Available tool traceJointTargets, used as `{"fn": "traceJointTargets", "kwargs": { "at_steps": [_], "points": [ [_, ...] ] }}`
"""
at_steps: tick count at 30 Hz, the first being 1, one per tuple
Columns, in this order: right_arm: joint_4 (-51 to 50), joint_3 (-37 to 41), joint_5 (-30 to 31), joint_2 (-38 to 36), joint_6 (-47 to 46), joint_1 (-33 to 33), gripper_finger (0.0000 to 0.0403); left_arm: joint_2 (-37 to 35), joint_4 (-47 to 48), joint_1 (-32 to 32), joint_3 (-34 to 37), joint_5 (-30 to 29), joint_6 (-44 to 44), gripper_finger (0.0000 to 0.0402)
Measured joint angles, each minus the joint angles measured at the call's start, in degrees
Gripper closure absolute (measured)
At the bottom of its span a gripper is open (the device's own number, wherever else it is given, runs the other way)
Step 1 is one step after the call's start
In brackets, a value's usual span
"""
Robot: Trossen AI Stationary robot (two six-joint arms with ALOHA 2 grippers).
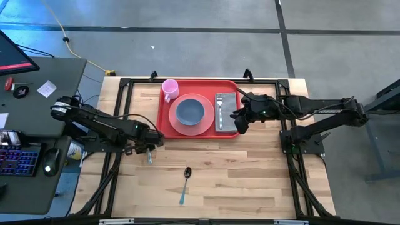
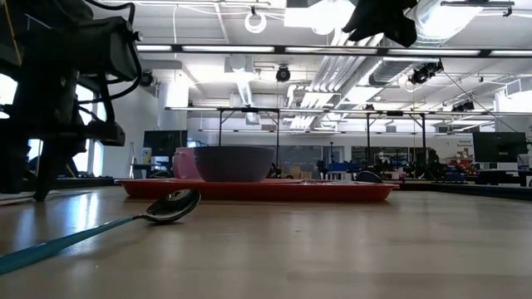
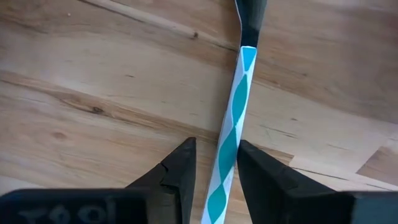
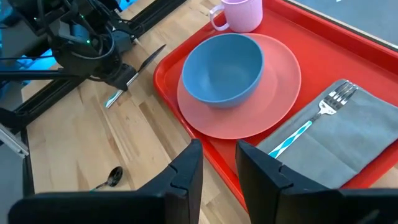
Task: Set up tray
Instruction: Put the blue knife on the gray napkin to the right of the blue fork
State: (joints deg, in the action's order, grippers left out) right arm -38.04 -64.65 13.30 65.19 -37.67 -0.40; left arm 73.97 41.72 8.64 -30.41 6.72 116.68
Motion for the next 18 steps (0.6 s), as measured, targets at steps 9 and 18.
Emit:
{"fn": "traceJointTargets", "kwargs": {
  "at_steps": [9,18],
  "points": [
    [0.0,0.0,0.1,0.0,0.1,0.0,0.0316,0.1,0.2,0.0,0.1,-0.1,0.7,0.0330],
    [0.0,0.0,0.2,0.0,0.2,0.0,0.0316,0.1,0.2,0.0,0.1,-0.2,0.7,0.0323]
  ]
}}
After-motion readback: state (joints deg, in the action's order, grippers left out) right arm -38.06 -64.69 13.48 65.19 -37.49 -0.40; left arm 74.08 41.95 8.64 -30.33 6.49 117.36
